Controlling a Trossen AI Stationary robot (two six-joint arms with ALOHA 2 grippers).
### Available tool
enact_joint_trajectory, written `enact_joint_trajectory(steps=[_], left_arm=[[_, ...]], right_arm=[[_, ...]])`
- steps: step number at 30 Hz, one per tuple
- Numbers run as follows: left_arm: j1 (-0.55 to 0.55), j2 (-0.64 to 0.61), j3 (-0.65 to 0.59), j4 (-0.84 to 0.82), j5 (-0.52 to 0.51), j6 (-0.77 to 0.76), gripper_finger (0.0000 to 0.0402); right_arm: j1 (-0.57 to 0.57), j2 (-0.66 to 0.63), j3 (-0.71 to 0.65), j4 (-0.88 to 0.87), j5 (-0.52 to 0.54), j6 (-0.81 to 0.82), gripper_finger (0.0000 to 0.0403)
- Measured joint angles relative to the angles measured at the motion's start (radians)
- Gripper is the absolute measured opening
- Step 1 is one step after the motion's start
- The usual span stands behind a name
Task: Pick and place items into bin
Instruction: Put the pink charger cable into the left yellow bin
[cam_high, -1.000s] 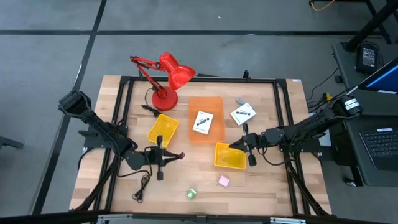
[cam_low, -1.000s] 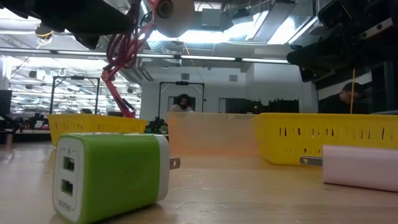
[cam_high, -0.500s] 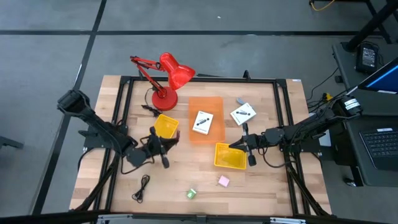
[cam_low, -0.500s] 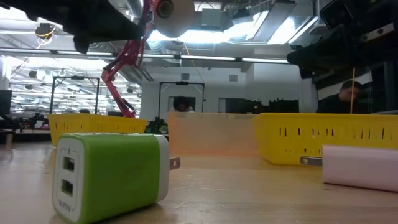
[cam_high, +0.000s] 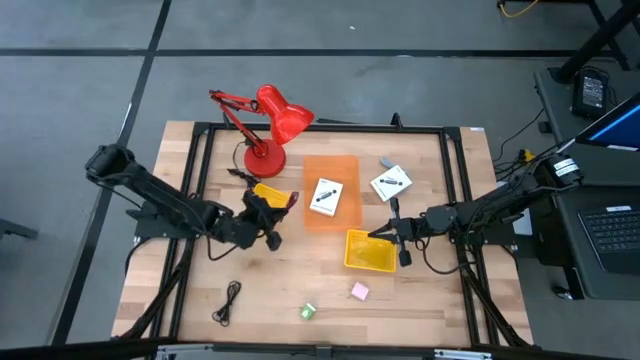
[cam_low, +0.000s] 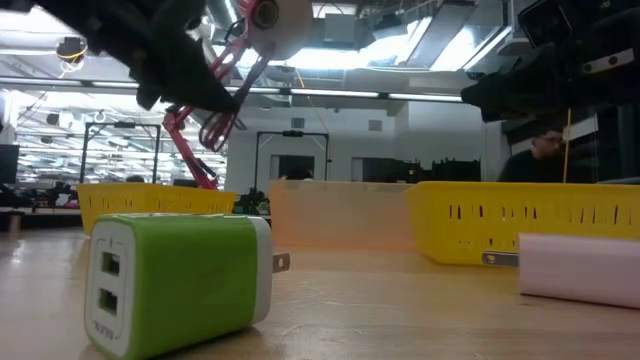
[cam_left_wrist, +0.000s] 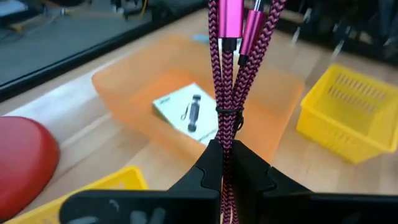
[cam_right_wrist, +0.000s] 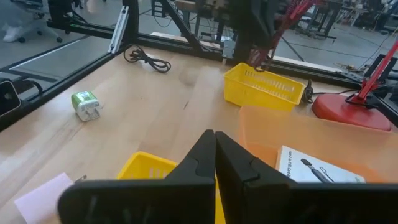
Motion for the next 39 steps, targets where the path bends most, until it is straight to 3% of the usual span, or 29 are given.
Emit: enact_joint_trajectory(steps=[8, 15, 25, 39], left_arm=[[0.03, -0.001, 0.253, -0.574, 0.083, -0.224, 0.0006], [0.052, -0.001, 0.284, -0.806, 0.23, -0.409, 0.0006], [0.114, 0.0, 0.284, -0.894, 0.41, -0.505, 0.0006], [0.175, 0.071, 0.284, -0.884, 0.434, -0.451, 0.0007]], right_arm=[[-0.05, 0.0, 0.0, 0.002, 0.0, 0.009, 0.0], [-0.065, 0.0, 0.0, 0.003, 0.0, -0.017, 0.0], [-0.065, 0.0, 0.0, 0.003, 0.0, -0.049, 0.0], [-0.065, 0.0, 0.0, -0.003, 0.0, -0.054, 0.0]])
